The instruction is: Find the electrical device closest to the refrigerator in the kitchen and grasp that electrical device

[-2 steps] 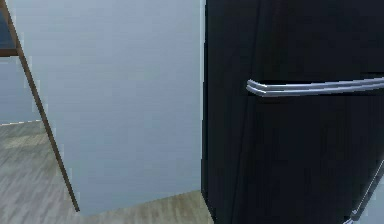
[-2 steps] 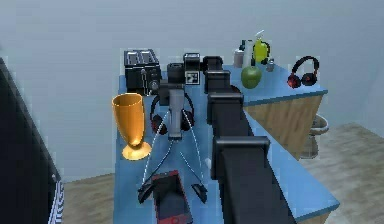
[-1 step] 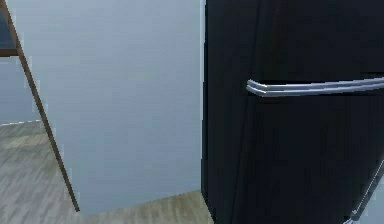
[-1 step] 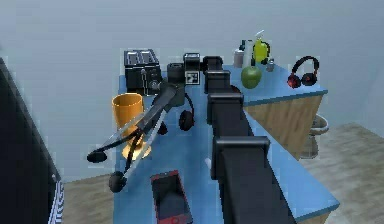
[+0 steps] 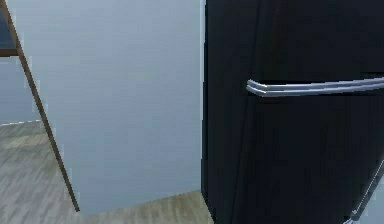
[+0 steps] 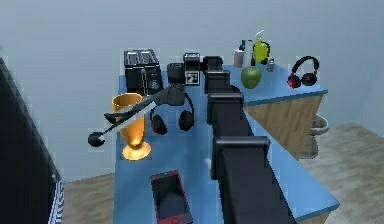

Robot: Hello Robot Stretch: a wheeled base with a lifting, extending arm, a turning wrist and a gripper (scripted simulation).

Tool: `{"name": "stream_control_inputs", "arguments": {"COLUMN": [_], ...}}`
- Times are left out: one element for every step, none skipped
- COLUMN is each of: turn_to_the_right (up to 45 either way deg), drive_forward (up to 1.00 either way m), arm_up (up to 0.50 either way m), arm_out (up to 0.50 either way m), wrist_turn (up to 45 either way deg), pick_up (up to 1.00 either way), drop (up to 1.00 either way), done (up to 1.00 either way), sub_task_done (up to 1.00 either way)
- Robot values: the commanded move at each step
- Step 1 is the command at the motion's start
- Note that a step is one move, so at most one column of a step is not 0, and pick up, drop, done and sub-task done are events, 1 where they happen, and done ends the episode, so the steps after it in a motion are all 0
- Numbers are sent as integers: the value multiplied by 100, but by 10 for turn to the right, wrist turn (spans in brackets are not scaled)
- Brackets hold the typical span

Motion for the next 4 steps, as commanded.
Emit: {"name": "stream_control_inputs", "arguments": {"turn_to_the_right": [0,0,0,0], "drive_forward": [0,0,0,0], "arm_up": [0,0,0,0], "arm_out": [0,0,0,0], "wrist_turn": [450,180,0,0], "pick_up": [0,0,100,0], "drop": [0,0,0,0], "done": [0,0,0,100], "sub_task_done": [0,0,0,0]}}
